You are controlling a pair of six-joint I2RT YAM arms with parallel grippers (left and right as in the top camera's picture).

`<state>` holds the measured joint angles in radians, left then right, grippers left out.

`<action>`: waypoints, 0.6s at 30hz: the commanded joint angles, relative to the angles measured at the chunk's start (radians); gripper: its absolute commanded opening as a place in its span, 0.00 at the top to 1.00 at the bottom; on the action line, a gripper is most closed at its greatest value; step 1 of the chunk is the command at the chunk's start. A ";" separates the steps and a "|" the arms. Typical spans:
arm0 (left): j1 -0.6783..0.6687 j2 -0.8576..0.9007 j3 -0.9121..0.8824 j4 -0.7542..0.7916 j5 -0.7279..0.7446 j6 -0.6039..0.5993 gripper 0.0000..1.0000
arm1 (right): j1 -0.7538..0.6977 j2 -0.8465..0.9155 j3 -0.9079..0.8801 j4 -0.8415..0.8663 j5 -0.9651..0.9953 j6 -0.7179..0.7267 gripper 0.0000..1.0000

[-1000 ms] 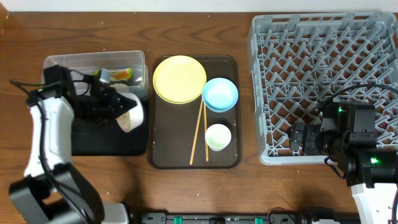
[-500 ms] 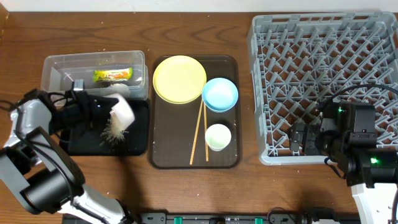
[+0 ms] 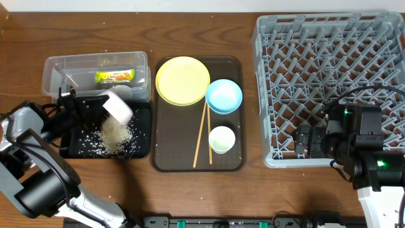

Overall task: Sort waste into correct bins and load items into the dishwasher rack
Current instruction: 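Tip the bowl over the black tray to pour out the rice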

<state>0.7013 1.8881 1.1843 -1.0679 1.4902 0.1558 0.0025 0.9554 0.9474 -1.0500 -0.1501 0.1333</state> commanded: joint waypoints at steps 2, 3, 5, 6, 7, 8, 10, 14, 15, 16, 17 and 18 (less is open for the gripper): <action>0.003 0.003 -0.005 0.052 -0.084 -0.043 0.94 | 0.010 -0.002 0.019 0.002 -0.008 0.008 0.01; 0.003 0.003 -0.005 0.047 -0.078 -0.063 0.94 | 0.010 -0.002 0.019 0.002 -0.008 0.008 0.01; -0.001 0.000 -0.005 0.021 0.014 0.008 0.94 | 0.010 -0.002 0.019 0.002 -0.008 0.008 0.01; -0.002 -0.001 -0.005 0.008 0.063 0.063 0.94 | 0.010 -0.002 0.019 0.002 -0.008 0.008 0.01; -0.002 -0.001 -0.005 0.008 0.083 0.098 0.94 | 0.010 -0.002 0.019 0.002 -0.008 0.008 0.01; 0.000 -0.001 -0.005 0.020 0.074 0.106 0.94 | 0.010 -0.002 0.019 0.002 -0.008 0.008 0.01; 0.003 0.001 -0.005 0.034 0.051 0.083 0.94 | 0.010 -0.002 0.019 0.002 -0.008 0.008 0.01; 0.002 -0.009 -0.005 -0.005 0.082 0.150 0.94 | 0.010 -0.002 0.019 -0.001 -0.008 0.008 0.01; 0.003 -0.009 -0.005 -0.002 0.076 0.167 0.94 | 0.010 -0.002 0.019 -0.001 -0.008 0.008 0.01; 0.006 -0.008 -0.005 0.004 0.061 0.164 0.94 | 0.010 -0.002 0.019 -0.001 -0.008 0.008 0.01; 0.008 -0.008 -0.005 0.000 0.055 0.146 0.94 | 0.010 -0.002 0.019 -0.001 -0.008 0.008 0.01; 0.010 -0.008 -0.005 -0.014 0.068 0.124 0.94 | 0.010 -0.002 0.019 -0.001 -0.008 0.008 0.01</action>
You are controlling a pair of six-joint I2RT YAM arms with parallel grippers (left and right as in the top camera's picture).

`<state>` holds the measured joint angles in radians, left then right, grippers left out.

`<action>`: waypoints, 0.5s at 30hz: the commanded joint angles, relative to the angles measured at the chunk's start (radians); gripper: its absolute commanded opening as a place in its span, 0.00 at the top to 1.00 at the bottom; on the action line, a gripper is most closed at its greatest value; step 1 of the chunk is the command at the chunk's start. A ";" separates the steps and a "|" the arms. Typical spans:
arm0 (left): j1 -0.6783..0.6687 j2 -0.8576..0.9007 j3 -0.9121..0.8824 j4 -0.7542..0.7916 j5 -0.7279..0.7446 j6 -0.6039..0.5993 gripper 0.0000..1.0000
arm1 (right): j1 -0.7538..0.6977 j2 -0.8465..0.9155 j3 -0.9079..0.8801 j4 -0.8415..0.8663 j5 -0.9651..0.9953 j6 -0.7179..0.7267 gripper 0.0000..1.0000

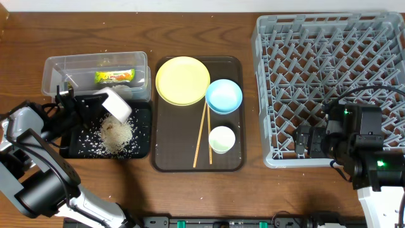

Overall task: Sort waste into correct bins and load items into the dishwasher rack
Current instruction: 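Tip the bowl over the black tray to pour out the rice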

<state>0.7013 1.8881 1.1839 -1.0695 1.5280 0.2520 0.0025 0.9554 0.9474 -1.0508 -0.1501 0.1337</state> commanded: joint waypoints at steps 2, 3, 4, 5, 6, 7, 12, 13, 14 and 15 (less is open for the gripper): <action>0.009 -0.010 -0.004 -0.028 0.045 0.051 0.94 | 0.010 -0.002 0.019 -0.001 -0.008 0.007 0.01; 0.009 -0.010 -0.004 -0.025 0.031 0.078 0.94 | 0.010 -0.002 0.019 -0.001 -0.008 0.007 0.01; 0.011 -0.010 -0.004 -0.011 0.006 0.079 0.94 | 0.010 -0.002 0.019 0.000 -0.008 0.008 0.01; 0.013 -0.010 -0.004 0.000 -0.016 0.060 0.94 | 0.010 -0.002 0.019 0.000 -0.008 0.008 0.01; 0.016 -0.010 -0.004 -0.007 -0.016 0.033 0.94 | 0.010 -0.002 0.019 0.000 -0.008 0.008 0.01; 0.016 -0.011 -0.004 -0.029 0.016 0.046 0.94 | 0.010 -0.002 0.019 -0.001 -0.008 0.008 0.01; 0.017 -0.010 -0.004 -0.026 0.021 0.101 0.94 | 0.010 -0.002 0.019 -0.001 -0.008 0.008 0.01; 0.018 -0.010 -0.004 -0.030 0.035 0.100 0.94 | 0.010 -0.002 0.019 -0.001 -0.008 0.008 0.01; 0.017 -0.011 -0.004 -0.035 0.045 0.108 0.94 | 0.010 -0.002 0.019 -0.001 -0.008 0.008 0.01; 0.014 -0.013 -0.004 -0.035 0.045 0.120 0.94 | 0.010 -0.002 0.019 -0.001 -0.008 0.008 0.01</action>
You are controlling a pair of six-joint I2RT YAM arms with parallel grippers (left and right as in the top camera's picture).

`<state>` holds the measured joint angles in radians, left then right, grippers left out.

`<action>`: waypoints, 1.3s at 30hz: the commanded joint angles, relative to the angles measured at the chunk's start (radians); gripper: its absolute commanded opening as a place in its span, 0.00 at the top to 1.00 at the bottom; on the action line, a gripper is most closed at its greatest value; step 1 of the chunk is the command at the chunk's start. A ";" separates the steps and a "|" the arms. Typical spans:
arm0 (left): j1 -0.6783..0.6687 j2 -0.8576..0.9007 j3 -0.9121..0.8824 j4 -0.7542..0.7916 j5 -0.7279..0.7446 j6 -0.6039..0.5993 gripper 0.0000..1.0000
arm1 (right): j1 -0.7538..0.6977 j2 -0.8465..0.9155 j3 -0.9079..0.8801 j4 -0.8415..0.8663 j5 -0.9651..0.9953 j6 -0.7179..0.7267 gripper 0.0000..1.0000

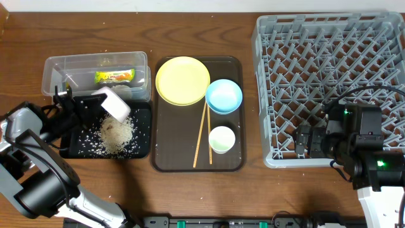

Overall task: Sort waste into correct bins and load items into the dishwasher rack
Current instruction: 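Tip the bowl over the black tray to pour out the rice, then set the emptied white bowl back on the brown tray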

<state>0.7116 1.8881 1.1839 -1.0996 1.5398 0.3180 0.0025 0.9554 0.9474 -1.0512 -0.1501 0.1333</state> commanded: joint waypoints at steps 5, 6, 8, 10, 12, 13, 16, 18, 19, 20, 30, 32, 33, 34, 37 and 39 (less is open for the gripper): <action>0.005 -0.012 -0.004 0.008 0.014 0.035 0.93 | 0.010 -0.002 0.019 -0.001 -0.008 0.008 0.01; 0.005 -0.012 -0.004 -0.001 0.013 0.028 0.94 | 0.010 -0.002 0.019 0.000 -0.008 0.008 0.01; 0.005 -0.013 -0.004 -0.024 0.013 0.029 0.94 | 0.010 -0.002 0.019 0.000 -0.008 0.008 0.01; -0.001 -0.018 -0.004 -0.042 0.011 0.060 0.94 | 0.010 -0.002 0.019 0.000 -0.008 0.008 0.01; -0.019 -0.043 -0.004 -0.068 -0.013 0.090 0.94 | 0.010 -0.002 0.019 0.000 -0.008 0.008 0.01; -0.031 -0.062 -0.004 -0.072 -0.040 0.090 0.94 | 0.010 -0.002 0.019 0.000 -0.008 0.008 0.01; -0.090 -0.144 -0.004 -0.074 -0.138 0.089 0.94 | 0.010 -0.002 0.019 0.000 -0.008 0.008 0.01; -0.146 -0.206 -0.004 -0.074 -0.196 0.089 0.94 | 0.010 -0.002 0.019 0.002 -0.008 0.008 0.01; -0.178 -0.238 -0.004 -0.071 -0.228 0.088 0.94 | 0.010 -0.002 0.019 0.003 -0.008 0.008 0.01; -0.213 -0.267 -0.004 -0.069 -0.262 0.088 0.94 | 0.010 -0.002 0.019 0.004 -0.008 0.008 0.01; -0.740 -0.326 -0.004 0.107 -0.872 -0.174 0.94 | 0.010 -0.002 0.019 0.011 -0.008 0.008 0.01; -0.831 -0.312 -0.004 0.126 -0.997 -0.217 0.94 | 0.010 -0.002 0.019 0.011 -0.008 0.008 0.01; -0.873 -0.306 -0.004 0.134 -1.047 -0.235 0.94 | 0.010 -0.002 0.019 0.011 -0.008 0.008 0.01; -0.911 -0.299 -0.004 0.140 -1.088 -0.245 0.94 | 0.010 -0.002 0.019 0.011 -0.008 0.008 0.01; -1.008 -0.278 -0.004 0.149 -1.195 -0.264 0.94 | 0.010 -0.002 0.019 0.011 -0.008 0.008 0.01; -1.051 -0.256 -0.004 0.160 -1.257 -0.298 0.94 | 0.010 -0.002 0.019 0.011 -0.008 0.008 0.01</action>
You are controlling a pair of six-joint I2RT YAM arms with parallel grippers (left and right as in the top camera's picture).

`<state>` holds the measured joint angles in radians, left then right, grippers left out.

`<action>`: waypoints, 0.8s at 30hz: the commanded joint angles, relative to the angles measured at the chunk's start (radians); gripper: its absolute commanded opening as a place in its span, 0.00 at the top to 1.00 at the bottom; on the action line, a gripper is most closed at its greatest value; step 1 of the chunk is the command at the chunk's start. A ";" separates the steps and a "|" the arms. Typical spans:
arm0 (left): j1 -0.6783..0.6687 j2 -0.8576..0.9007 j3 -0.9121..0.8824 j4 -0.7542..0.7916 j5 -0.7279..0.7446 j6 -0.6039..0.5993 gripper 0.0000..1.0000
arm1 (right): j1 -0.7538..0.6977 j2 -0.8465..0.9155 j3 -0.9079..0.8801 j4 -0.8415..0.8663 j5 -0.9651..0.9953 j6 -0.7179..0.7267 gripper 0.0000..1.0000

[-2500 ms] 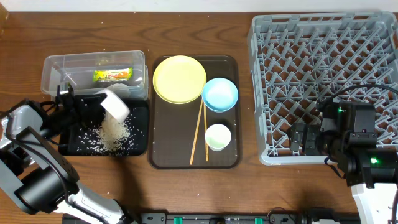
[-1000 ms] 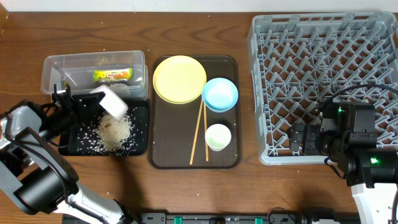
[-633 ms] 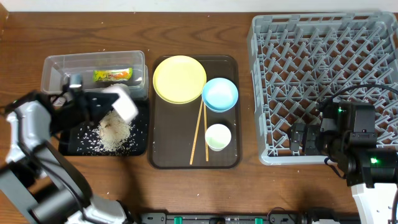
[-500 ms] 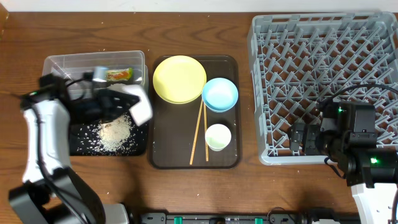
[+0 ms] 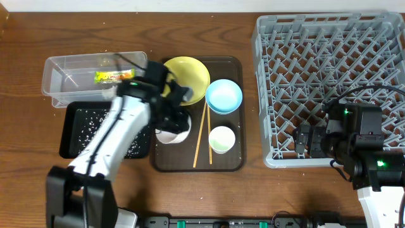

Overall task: Sort waste into correct bins and load items into the dishwasher rack
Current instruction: 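Set the emptied white bowl back on the brown tray, then grasp the white cup with the left gripper and lift it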

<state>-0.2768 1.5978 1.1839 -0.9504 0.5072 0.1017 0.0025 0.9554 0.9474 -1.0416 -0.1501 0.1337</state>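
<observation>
My left gripper (image 5: 173,120) is over the left side of the brown tray (image 5: 235,163), shut on a white bowl (image 5: 172,135) that sits low on the tray. The left arm covers part of the yellow plate (image 5: 190,76). A blue bowl (image 5: 223,96), a small white cup (image 5: 221,139) and chopsticks (image 5: 202,133) also lie on the tray. The grey dishwasher rack (image 5: 329,69) stands at the right. My right gripper (image 5: 304,140) rests by the rack's front left corner; its jaws are too dark to read.
A black tray (image 5: 79,130) with scattered rice lies at the left. Behind it stands a clear bin (image 5: 69,73) holding a yellow-green wrapper (image 5: 114,76). The left arm stretches across the black tray's right side.
My left gripper has moved right with the white bowl, from tilted above the black tray to the left part of the brown tray. The right arm has not moved.
My left gripper held the white bowl tipped over the black tray, with a heap of rice below it, through the three earlier moments. Now the bowl is on the brown tray beside the yellow plate, still in the gripper.
</observation>
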 commanded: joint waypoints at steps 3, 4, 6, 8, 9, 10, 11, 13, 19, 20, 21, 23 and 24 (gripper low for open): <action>-0.103 0.074 -0.004 0.027 -0.235 -0.101 0.94 | 0.010 -0.002 0.019 0.001 -0.008 0.008 0.01; -0.112 0.088 -0.004 0.034 -0.236 -0.104 0.94 | 0.010 -0.002 0.019 0.000 -0.008 0.008 0.01; -0.124 0.116 -0.004 0.048 -0.235 -0.104 0.94 | 0.010 -0.002 0.019 0.000 -0.008 0.008 0.01; -0.130 0.142 -0.004 0.056 -0.235 -0.104 0.94 | 0.010 -0.002 0.019 0.000 -0.008 0.008 0.01; -0.132 0.150 -0.004 0.056 -0.235 -0.104 0.94 | 0.010 -0.002 0.019 -0.002 -0.008 0.008 0.01; -0.133 0.157 -0.004 0.055 -0.235 -0.104 0.93 | 0.010 -0.002 0.019 -0.003 -0.008 0.008 0.01; -0.134 0.159 -0.004 0.055 -0.235 -0.104 0.91 | 0.010 -0.002 0.019 -0.006 -0.008 0.008 0.01; -0.133 0.157 -0.004 0.055 -0.235 -0.104 0.76 | 0.010 -0.002 0.019 -0.007 -0.008 0.007 0.01; -0.132 0.137 0.020 0.029 -0.235 -0.104 0.53 | 0.010 -0.002 0.019 -0.007 -0.008 0.007 0.01; -0.132 0.129 0.037 0.010 -0.235 -0.104 0.53 | 0.010 -0.002 0.019 -0.007 -0.008 0.007 0.01; -0.132 0.117 0.055 -0.010 -0.234 -0.104 0.53 | 0.010 -0.002 0.019 -0.007 -0.008 0.007 0.01; -0.132 0.089 0.085 -0.027 -0.222 -0.105 0.53 | 0.010 -0.002 0.019 -0.006 -0.008 0.007 0.01; -0.132 0.069 0.096 -0.028 -0.204 -0.104 0.53 | 0.010 -0.002 0.019 -0.006 -0.008 0.007 0.01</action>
<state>-0.4088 1.7405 1.2064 -0.9699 0.2821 -0.0029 0.0025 0.9554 0.9474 -1.0496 -0.1505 0.1337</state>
